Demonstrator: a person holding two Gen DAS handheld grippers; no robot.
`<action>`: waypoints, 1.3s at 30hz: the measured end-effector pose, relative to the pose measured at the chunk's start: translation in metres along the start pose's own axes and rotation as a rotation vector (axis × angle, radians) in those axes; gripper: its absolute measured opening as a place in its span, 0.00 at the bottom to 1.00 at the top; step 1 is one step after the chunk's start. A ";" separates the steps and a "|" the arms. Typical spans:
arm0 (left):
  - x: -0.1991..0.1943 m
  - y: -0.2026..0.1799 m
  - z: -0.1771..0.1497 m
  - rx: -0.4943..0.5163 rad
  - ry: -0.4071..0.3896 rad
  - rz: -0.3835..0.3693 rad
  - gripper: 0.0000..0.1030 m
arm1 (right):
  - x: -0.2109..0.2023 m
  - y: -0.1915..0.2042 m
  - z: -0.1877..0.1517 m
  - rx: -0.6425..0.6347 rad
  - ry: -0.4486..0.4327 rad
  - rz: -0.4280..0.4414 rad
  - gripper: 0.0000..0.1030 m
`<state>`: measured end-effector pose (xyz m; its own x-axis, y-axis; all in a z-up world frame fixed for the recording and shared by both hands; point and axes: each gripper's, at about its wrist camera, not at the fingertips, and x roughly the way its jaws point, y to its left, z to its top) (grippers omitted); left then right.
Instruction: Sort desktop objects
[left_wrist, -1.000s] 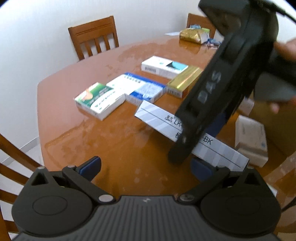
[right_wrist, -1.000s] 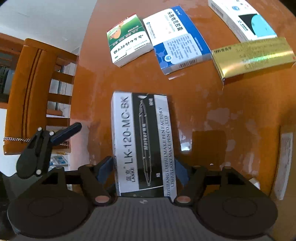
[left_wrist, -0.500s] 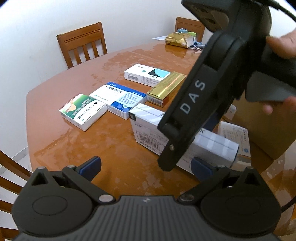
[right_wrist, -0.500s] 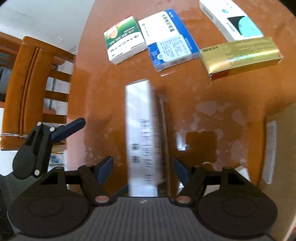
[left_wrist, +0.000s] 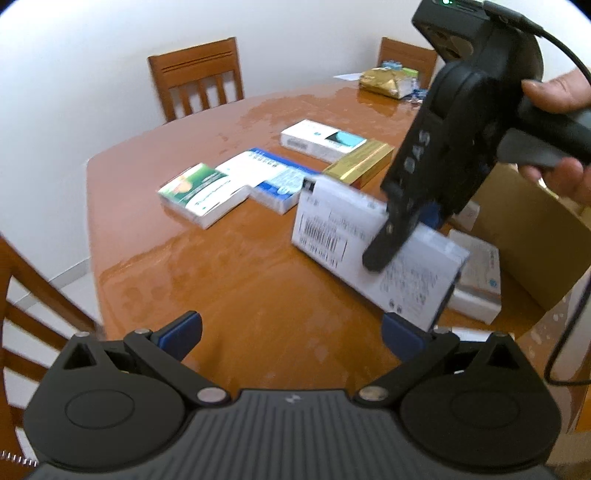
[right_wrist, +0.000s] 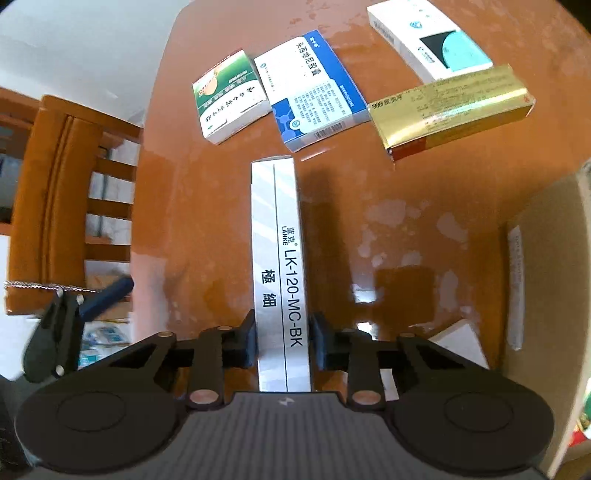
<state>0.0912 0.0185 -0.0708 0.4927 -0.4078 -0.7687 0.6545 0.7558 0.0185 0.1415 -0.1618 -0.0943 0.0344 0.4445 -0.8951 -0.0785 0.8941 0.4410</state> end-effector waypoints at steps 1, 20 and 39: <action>-0.002 0.001 -0.003 -0.006 0.006 0.008 1.00 | 0.001 -0.001 0.001 0.005 0.000 0.010 0.33; -0.012 0.005 -0.016 -0.041 0.013 0.044 1.00 | -0.007 -0.007 0.000 -0.001 -0.032 -0.102 0.54; -0.013 0.006 -0.023 -0.056 0.021 0.041 1.00 | 0.027 0.052 -0.008 -0.191 -0.075 -0.420 0.81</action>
<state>0.0755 0.0407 -0.0752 0.5059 -0.3654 -0.7814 0.6005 0.7995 0.0149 0.1300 -0.1032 -0.0961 0.1742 0.0550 -0.9832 -0.2240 0.9745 0.0148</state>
